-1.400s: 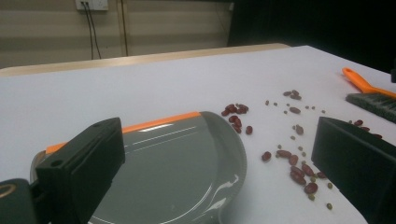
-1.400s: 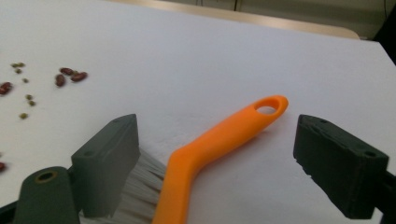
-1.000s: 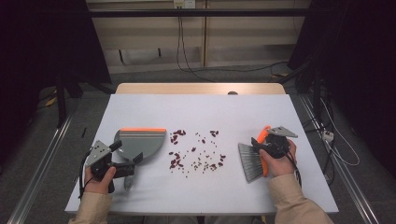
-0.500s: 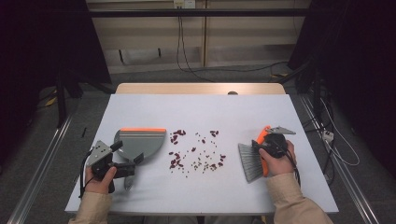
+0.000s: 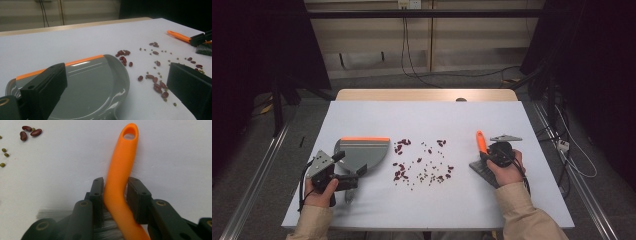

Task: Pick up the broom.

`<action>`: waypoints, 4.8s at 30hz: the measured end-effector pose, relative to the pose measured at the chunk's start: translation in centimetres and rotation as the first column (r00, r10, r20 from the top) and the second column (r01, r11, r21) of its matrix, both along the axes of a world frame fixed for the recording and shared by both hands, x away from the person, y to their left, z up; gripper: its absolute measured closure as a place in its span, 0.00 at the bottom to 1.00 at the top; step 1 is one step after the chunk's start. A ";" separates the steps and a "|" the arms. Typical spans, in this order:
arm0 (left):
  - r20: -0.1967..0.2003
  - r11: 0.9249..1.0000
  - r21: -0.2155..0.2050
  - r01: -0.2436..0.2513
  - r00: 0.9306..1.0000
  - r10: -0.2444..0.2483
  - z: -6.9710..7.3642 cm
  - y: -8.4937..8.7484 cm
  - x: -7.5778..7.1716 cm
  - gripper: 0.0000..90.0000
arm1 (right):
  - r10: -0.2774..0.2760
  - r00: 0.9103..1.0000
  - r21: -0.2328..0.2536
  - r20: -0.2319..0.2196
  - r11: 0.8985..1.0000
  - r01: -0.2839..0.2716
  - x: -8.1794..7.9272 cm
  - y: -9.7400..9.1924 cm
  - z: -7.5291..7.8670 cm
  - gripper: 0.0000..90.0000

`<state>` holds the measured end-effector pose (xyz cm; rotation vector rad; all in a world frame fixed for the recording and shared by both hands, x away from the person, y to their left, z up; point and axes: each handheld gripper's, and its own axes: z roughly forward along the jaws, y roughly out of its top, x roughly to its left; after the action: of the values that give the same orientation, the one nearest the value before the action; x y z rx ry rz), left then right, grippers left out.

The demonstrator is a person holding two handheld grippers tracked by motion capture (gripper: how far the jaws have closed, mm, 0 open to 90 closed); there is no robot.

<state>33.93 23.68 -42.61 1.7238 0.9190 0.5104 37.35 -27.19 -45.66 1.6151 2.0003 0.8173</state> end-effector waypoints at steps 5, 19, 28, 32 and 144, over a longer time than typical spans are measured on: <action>0.003 1.000 -0.002 -0.002 1.000 0.002 0.1 0.2 0.0 0.03 | 0.031 0.999 0.014 -0.021 0.999 -0.031 0.8 -0.2 0.2 0.76; -0.002 1.000 -0.002 -0.001 1.000 0.001 0.0 0.0 0.1 0.03 | 0.067 0.997 0.031 -0.034 0.997 -0.066 2.6 0.0 0.2 0.69; 0.001 1.000 0.014 0.003 1.000 -0.003 0.0 -0.1 0.0 0.03 | 0.066 0.997 -0.025 -0.030 0.997 -0.067 2.5 0.6 0.0 0.71; 0.007 1.000 0.014 -0.001 1.000 0.001 0.2 0.0 0.0 0.03 | 0.051 0.998 -0.002 -0.043 0.999 -0.051 2.6 0.5 -0.1 0.72; -0.055 0.957 -0.083 0.277 0.958 -0.282 5.5 -13.1 3.1 0.15 | 0.190 0.902 0.362 0.387 0.869 -0.338 1.6 8.1 9.3 0.79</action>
<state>37.05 10.60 -37.08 1.7747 0.7141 0.2299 38.92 -19.07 -36.33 1.2853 1.8996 1.6159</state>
